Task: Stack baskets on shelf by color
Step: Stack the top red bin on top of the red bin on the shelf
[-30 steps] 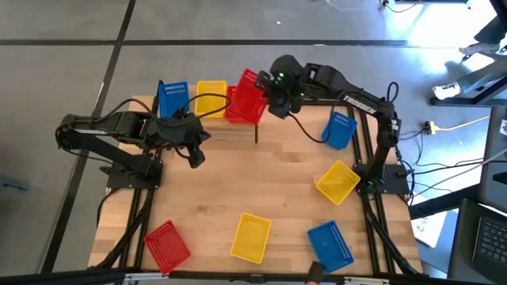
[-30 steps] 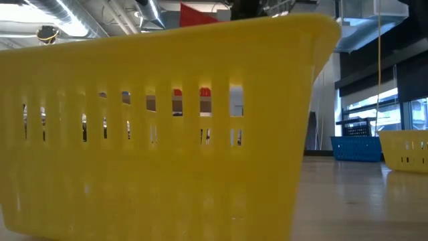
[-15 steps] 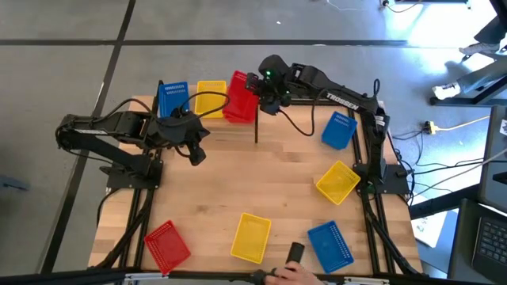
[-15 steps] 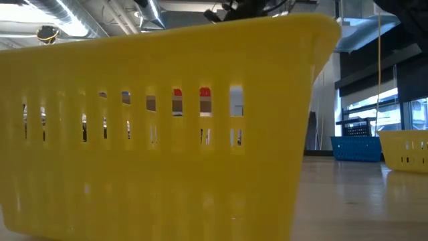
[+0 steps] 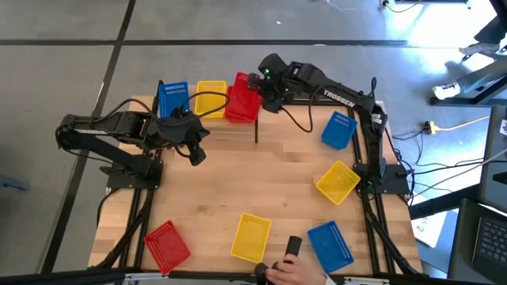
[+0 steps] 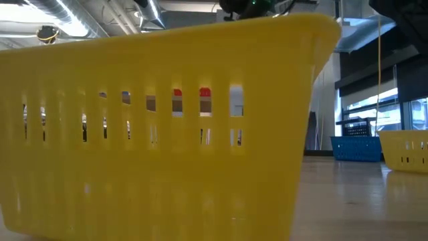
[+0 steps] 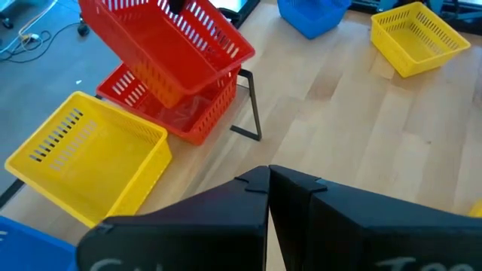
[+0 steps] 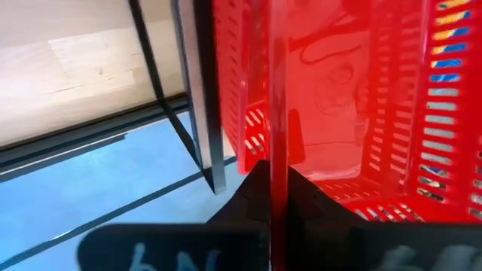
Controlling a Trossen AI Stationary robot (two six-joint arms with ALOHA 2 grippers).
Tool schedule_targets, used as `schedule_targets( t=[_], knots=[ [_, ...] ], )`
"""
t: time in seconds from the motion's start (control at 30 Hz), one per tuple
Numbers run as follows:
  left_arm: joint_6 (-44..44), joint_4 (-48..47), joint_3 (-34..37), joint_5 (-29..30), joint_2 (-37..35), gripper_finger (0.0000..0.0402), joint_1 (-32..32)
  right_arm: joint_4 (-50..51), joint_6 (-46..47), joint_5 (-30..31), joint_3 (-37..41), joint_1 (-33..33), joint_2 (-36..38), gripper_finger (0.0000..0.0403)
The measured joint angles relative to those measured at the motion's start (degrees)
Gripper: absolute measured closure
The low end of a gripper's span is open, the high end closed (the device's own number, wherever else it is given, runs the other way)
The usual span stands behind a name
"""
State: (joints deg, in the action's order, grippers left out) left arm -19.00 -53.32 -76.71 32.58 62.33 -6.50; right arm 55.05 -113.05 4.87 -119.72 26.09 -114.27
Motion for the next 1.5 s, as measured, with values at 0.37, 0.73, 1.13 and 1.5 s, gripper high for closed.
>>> schedule_targets(
  t=[0.37,0.73,1.13,1.5],
  knots=[
    [-0.1,0.0,0.0,0.0,0.0,0.0401,0.0,-0.6,1.8,0.0,0.0,0.0,-0.2,0.0397],
    [-0.4,0.0,0.0,0.0,0.0,0.0401,0.0,-0.1,3.3,0.0,0.0,0.0,-0.2,0.0359],
    [-0.5,0.0,0.0,0.0,0.0,0.0401,0.0,-1.3,2.5,0.2,0.0,-0.7,-0.2,0.0316],
    [-0.4,-0.2,0.0,0.0,0.0,0.0401,0.0,-6.7,10.6,11.8,0.0,-3.2,-0.2,0.0316]
  ],
)
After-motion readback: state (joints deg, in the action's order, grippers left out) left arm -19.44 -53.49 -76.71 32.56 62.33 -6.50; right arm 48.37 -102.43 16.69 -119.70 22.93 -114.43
